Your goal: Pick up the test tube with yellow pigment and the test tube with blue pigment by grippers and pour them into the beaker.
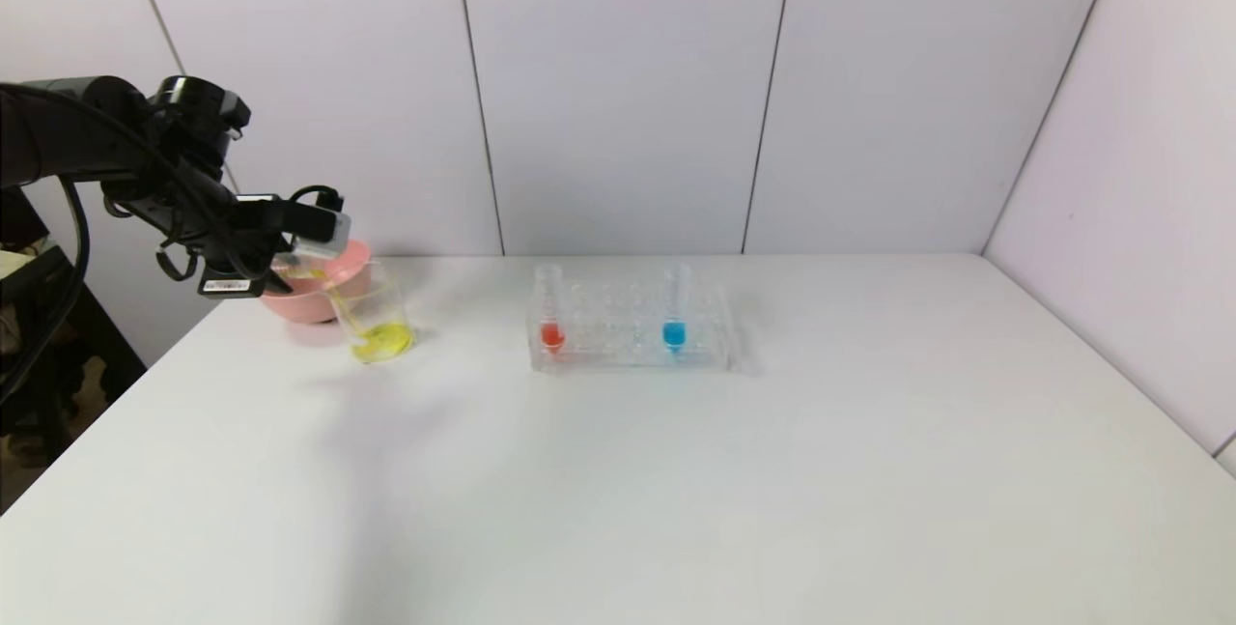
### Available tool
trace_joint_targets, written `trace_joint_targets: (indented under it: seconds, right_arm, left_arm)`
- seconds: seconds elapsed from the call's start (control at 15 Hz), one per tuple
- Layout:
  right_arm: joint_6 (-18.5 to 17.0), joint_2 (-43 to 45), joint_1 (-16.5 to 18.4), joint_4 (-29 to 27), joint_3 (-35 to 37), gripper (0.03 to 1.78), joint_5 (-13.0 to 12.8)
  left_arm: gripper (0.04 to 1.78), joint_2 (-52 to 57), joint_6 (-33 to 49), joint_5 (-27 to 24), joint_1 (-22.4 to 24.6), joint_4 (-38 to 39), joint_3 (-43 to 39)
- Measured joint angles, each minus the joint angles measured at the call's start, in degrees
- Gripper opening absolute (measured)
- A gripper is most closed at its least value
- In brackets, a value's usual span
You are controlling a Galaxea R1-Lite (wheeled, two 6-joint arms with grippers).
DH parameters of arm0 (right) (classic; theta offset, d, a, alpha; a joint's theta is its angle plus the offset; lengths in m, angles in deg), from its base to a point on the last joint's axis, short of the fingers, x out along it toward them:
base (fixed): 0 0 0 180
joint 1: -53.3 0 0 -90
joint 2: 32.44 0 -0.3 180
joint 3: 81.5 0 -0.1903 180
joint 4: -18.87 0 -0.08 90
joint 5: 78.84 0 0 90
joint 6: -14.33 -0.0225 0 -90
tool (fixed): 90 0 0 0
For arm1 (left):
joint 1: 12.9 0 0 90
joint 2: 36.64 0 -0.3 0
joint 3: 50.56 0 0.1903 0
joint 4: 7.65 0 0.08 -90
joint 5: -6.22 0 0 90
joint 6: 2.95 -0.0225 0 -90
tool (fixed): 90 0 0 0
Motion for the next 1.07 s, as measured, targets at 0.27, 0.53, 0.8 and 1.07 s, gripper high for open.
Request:
trace_joint_targets:
  seconds: [0.27,0.53,0.8,1.07]
  right_arm:
    - [0.0,0.0,0.02,0.0,0.0,1.71,0.0]
    - [0.0,0.0,0.0,0.0,0.0,1.71,0.0]
    - [0.0,0.0,0.02,0.0,0.0,1.71,0.0]
    - [0.02,0.0,0.0,-0.04,0.0,1.71,0.0]
  left_arm:
    - [0.52,0.0,0.0,0.27,-0.04,-0.07,0.06]
    - [0.52,-0.02,-0.02,0.88,-0.06,-0.66,0.55]
    - [0.52,-0.11,0.02,1.26,-0.2,-0.63,0.66]
    - [0.52,-0.63,1.9,2.11,-0.77,-0.33,0.68]
